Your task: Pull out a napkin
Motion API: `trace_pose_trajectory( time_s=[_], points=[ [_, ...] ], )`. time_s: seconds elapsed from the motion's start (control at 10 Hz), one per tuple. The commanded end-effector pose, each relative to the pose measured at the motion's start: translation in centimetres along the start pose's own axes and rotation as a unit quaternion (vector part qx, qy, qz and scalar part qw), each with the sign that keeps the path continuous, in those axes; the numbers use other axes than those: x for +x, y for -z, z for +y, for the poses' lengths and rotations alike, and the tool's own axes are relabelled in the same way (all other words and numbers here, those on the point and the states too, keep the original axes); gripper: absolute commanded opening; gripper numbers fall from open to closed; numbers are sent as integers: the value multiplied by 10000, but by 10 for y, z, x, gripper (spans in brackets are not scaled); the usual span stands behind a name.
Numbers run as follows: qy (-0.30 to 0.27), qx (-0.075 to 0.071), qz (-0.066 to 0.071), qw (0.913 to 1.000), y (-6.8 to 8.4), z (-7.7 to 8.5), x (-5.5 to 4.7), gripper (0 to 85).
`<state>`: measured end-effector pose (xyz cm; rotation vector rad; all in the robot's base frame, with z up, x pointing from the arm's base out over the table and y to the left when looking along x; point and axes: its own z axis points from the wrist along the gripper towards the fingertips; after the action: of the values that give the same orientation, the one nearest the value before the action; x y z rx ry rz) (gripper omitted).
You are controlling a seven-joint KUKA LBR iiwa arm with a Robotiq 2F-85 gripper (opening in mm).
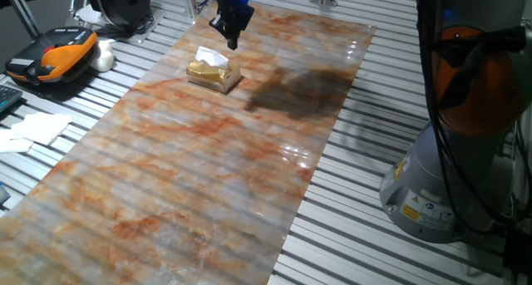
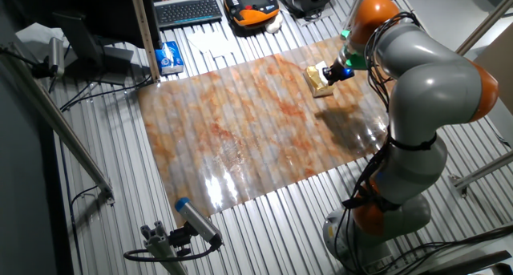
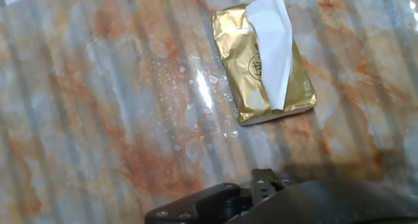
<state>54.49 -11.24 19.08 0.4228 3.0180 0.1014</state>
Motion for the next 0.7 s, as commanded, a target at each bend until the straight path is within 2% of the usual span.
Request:
trace_pose_trajectory(
  time_s=[0.0,0.1,0.2,0.4,0.6],
  points=[
    [0,15,-15,10000,0,0,0,0],
    [9,22,-32,10000,-1,-2,-1,0],
    [23,-55,-3,10000,-1,-5,-3,0],
    [95,-169,39,9998,-6,-21,-18,0],
    [179,-191,48,9996,-11,-34,-37,0]
  ],
)
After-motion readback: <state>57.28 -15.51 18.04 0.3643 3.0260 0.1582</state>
